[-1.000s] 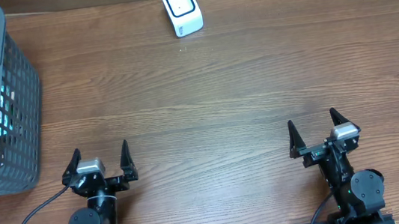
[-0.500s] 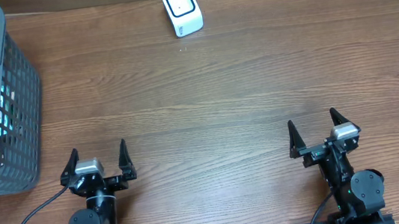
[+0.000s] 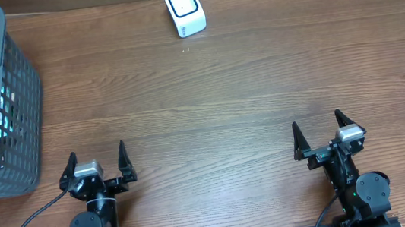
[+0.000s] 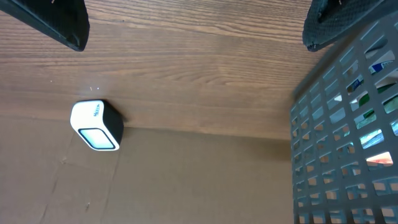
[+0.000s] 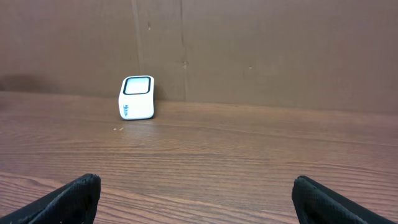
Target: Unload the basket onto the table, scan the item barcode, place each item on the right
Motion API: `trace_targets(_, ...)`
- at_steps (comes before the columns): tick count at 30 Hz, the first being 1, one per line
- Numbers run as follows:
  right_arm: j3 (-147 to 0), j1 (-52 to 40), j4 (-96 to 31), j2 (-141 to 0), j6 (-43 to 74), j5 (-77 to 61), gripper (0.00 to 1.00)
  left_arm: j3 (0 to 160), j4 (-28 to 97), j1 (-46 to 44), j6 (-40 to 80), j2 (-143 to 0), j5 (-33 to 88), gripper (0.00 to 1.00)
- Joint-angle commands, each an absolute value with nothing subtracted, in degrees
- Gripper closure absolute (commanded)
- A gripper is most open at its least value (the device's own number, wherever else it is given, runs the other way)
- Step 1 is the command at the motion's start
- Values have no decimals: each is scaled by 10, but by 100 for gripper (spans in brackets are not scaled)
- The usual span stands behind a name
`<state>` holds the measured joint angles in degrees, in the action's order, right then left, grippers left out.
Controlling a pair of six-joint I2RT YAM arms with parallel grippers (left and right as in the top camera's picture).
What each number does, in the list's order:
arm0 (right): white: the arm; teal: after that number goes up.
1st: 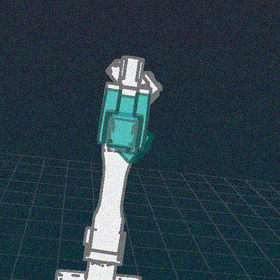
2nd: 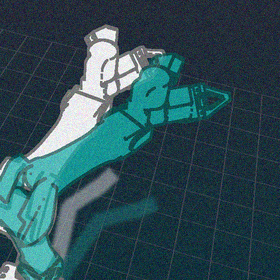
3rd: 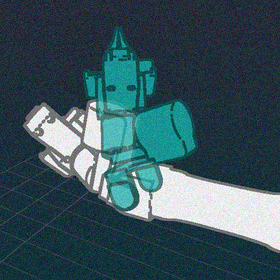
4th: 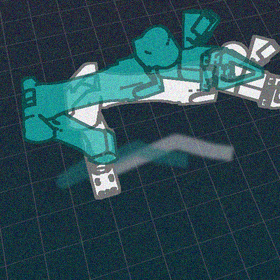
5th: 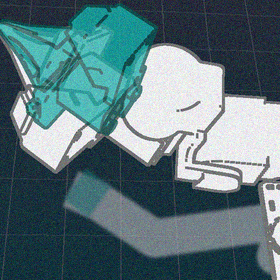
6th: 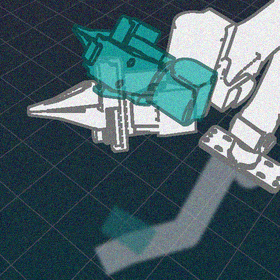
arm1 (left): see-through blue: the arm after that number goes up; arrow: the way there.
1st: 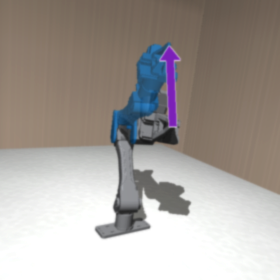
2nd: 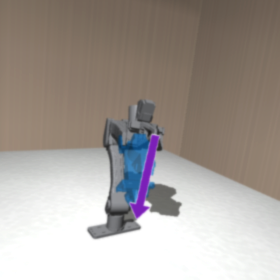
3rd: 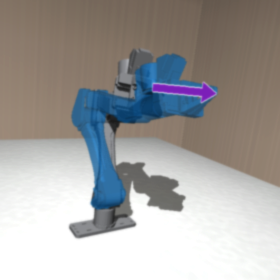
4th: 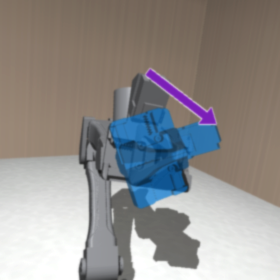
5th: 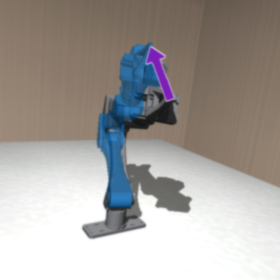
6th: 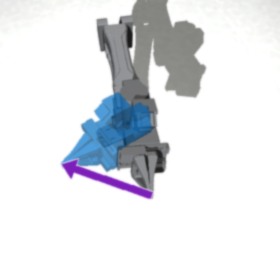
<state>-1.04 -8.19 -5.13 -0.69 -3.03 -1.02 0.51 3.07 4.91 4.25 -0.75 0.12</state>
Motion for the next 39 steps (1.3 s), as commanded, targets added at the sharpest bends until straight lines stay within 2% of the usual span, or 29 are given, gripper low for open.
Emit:
trace_targets(1,-4,-78,-48,-2,-33,-5,0,3,30,50,34,-3,-10,0)
trace_targets(14,-4,-78,-48,-2,-33,-5,0,20,36,50,35,-3,39,0)
trace_targets(27,-4,-78,-48,-2,-33,-5,0,175,136,50,67,-12,46,1)
trace_targets(34,-4,-78,-48,-2,-33,-5,0,299,190,50,69,-107,66,0)
trace_targets(39,-4,-78,-48,-2,-33,-5,0,437,279,50,68,-247,120,0)
